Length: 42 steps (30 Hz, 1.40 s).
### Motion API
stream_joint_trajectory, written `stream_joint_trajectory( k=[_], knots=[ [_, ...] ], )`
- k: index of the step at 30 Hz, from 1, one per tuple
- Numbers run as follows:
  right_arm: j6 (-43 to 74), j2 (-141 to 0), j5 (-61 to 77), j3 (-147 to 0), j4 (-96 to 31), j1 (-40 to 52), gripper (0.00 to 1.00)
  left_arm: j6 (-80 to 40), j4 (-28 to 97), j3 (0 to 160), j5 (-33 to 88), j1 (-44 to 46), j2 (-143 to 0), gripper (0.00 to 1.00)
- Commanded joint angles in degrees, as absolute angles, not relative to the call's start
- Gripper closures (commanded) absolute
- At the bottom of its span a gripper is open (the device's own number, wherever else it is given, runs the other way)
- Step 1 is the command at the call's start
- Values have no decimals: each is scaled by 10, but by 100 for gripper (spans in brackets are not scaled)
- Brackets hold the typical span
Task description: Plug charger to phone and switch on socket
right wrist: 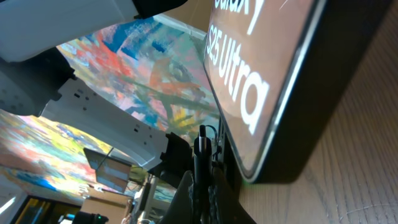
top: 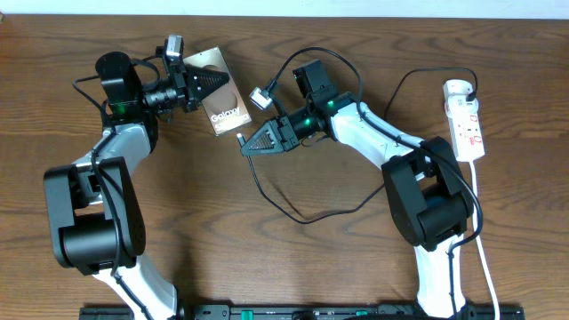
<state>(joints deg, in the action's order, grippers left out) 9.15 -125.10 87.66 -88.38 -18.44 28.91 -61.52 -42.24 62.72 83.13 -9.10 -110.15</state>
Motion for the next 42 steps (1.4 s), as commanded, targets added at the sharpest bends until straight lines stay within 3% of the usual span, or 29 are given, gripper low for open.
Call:
stream_joint_trajectory(
  k=[1,42],
  knots=[
    [107,-1258,884,-881,-179,287,99,-618,-428,640,829,-83,-1094,93],
    [111,-1258,877,-881,-169,269,99,-630,-456,640,822,-69,-1094,93]
  ],
)
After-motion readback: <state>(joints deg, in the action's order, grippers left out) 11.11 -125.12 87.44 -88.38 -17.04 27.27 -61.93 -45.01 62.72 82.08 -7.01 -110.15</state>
